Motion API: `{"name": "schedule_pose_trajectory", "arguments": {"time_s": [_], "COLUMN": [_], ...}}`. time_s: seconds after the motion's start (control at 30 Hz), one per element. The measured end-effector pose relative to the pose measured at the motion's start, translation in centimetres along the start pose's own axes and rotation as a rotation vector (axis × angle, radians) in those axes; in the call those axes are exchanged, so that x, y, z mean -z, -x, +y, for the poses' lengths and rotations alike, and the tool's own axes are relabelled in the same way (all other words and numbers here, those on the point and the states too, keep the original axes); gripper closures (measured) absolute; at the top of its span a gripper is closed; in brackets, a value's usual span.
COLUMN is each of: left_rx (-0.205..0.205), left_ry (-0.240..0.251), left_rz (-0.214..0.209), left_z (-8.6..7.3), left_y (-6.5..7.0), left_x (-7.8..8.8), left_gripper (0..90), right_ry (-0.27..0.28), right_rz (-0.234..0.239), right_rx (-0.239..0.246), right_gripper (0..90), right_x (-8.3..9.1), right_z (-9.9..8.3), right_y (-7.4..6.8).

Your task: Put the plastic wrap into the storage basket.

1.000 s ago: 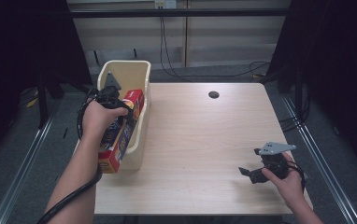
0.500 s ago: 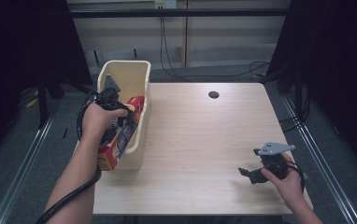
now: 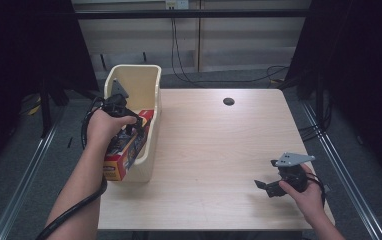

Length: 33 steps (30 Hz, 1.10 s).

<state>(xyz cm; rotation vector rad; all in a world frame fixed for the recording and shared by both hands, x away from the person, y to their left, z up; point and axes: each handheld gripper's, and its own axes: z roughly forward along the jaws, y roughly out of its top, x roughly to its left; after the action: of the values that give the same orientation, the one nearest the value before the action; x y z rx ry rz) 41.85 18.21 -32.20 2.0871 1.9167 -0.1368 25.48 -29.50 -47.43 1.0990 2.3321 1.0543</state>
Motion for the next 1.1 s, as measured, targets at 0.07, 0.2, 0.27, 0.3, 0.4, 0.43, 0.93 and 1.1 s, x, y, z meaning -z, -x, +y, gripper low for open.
{"name": "schedule_pose_trajectory", "arguments": {"time_s": [0.07, 0.2, 0.27, 0.3, 0.4, 0.43, 0.93, 1.1], "left_rx": [0.02, 0.0, -0.011, -0.005, -0.015, -0.015, -0.081, -0.099], "left_ry": [0.051, 0.047, 0.058, 0.051, 0.063, 0.071, 0.116, 0.116], "left_rz": [-0.015, -0.046, -0.043, -0.047, -0.046, -0.042, -0.074, -0.093], "left_z": [0.2, 0.0, -0.1, -0.2, -0.1, -0.1, 0.1, 0.1], "left_y": [0.0, 0.3, 0.5, 0.7, 0.9, 1.1, 4.0, 5.1], "left_x": [1.3, 2.4, 2.5, 2.6, 2.9, 3.1, 4.3, 4.0], "left_gripper": [35.3, 37.3, 36.0, 35.9, 35.2, 35.2, 31.4, 29.0], "right_ry": [0.002, 0.001, -0.001, -0.001, 0.001, 0.001, -0.001, 0.001], "right_rz": [0.004, 0.001, 0.002, 0.003, 0.003, 0.006, 0.0, 0.001], "right_rx": [-0.001, 0.0, 0.005, 0.007, 0.009, 0.011, 0.005, -0.002], "right_gripper": [2.8, 2.8, 2.8, 2.8, 2.8, 2.8, 2.8, 2.8], "right_x": [0.0, 0.0, 0.0, -0.1, 0.0, 0.0, -0.1, 0.0], "right_z": [0.0, 0.0, 0.1, 0.1, 0.1, 0.1, 0.1, 0.1], "right_y": [0.0, 0.0, -0.1, -0.1, -0.2, -0.2, -0.1, -0.1]}}
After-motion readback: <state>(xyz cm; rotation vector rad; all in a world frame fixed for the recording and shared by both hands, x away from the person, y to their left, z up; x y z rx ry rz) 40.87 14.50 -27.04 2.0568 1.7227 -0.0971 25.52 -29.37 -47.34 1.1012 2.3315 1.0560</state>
